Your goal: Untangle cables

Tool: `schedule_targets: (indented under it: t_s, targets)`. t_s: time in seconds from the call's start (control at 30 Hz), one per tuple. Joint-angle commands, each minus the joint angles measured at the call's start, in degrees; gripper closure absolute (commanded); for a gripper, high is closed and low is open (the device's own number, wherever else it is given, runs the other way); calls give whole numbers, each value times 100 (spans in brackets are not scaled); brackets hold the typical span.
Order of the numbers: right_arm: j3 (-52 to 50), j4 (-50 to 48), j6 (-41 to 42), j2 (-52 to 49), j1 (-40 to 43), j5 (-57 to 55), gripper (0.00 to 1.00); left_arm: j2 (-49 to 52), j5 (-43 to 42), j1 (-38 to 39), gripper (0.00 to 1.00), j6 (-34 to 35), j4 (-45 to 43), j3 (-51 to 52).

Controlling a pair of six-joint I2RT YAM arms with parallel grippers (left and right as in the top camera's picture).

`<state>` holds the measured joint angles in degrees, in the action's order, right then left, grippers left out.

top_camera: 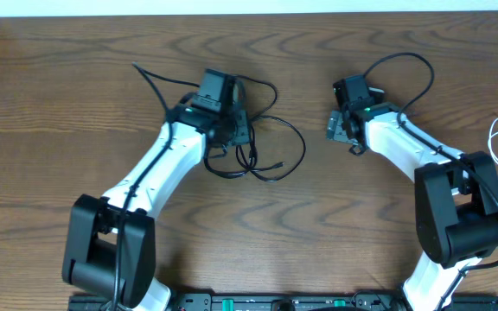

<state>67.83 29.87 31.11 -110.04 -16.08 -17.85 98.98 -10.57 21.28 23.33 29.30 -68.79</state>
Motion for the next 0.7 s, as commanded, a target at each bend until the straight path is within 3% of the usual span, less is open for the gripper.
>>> schedule_targets:
  t_s: [0.0,0.23,0.27,0.3,0.33,0.43,0.67]
  targets:
    - [70,13,-52,-55,2,-107,1,238,675,146,59,227,-31,50]
    - [70,17,-103,-57,-4,-109,1,286,680,173,57,225,-254,50]
    - [70,13,-98,-57,-4,-107,1,286,678,173,62,232,-304,50]
    - [70,9,-98,-57,-11,-107,1,286,671,175,78,297,-365,50]
    - [70,11,-98,-57,-15,-107,1,289,675,195,85,483,-382,50]
    - [70,13,-98,-57,-15,-107,1,330,678,273,92,870,-389,50]
    - [70,15,-98,-59,-13,-107,1,415,721,404,92,868,-402,61]
